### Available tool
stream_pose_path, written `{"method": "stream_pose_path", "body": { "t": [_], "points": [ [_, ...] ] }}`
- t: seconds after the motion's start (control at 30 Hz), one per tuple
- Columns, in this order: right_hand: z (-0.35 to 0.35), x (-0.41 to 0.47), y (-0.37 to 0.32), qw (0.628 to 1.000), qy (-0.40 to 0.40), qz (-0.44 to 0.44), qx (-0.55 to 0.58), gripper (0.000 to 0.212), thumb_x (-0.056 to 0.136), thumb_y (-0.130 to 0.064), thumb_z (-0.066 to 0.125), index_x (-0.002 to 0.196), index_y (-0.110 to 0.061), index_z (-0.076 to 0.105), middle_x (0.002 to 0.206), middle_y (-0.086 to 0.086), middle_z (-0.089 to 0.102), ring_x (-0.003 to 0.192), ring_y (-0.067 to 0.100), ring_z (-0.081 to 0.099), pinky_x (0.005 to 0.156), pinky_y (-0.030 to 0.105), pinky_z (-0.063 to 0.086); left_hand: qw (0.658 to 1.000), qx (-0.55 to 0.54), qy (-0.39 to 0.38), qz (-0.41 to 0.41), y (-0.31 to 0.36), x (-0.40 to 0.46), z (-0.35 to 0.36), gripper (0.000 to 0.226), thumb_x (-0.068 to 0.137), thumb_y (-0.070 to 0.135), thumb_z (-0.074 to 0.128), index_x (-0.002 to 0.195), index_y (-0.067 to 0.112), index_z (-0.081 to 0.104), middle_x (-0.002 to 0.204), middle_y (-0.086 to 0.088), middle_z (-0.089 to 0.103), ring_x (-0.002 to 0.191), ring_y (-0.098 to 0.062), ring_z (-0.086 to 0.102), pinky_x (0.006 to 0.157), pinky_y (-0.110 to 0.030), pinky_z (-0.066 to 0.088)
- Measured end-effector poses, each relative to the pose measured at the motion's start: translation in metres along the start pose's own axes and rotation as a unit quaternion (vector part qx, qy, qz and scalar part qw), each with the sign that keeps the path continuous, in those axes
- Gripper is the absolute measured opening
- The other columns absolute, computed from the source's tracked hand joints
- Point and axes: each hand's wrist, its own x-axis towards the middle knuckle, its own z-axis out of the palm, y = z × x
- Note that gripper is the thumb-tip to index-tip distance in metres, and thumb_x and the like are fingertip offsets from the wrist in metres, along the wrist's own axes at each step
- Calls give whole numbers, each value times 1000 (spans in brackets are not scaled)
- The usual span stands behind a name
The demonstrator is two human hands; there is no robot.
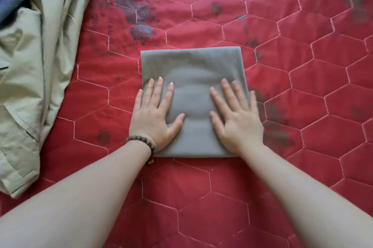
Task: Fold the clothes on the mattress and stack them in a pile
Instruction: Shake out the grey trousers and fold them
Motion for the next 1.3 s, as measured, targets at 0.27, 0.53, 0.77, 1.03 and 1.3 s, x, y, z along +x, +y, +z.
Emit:
{"method": "stream_pose_path", "body": {
  "t": [0.27,0.53,0.77,1.03,1.3],
  "points": [
    [-11,3,-2,966,38,172,192,68,89,-53,56,148,-44,23,158,8,19,142,25,21,116,38,18,987,-108,33,-116,7,-12,-3,69,79,63,58,142,40,41,156,-16,11,137,-38,23,112,-45,28],
    [-28,-6,5,955,-52,192,220,68,90,-54,54,144,-58,13,107,5,41,96,30,53,83,36,41,985,-105,5,-138,24,-18,-12,66,77,62,63,138,43,45,144,-11,21,114,-35,37,99,-44,41],
    [-25,-100,61,957,-14,245,156,65,91,-58,47,145,-57,10,95,4,36,67,22,43,66,31,37,998,-55,-15,-42,107,-54,4,68,79,62,59,141,35,45,144,-19,28,107,-38,40,93,-44,43],
    [-33,-233,157,920,13,373,122,65,91,-58,45,146,-53,10,93,6,37,59,19,39,62,31,35,992,-41,-64,101,250,-80,33,68,80,60,61,140,31,47,145,-22,31,109,-41,41,95,-45,39],
    [-46,-343,254,865,12,491,106,66,90,-60,44,147,-53,11,93,8,36,64,25,42,64,34,36,970,-11,-100,222,397,-101,73,72,82,66,52,146,36,34,150,-18,21,112,-36,36,98,-42,34]
  ]
}}
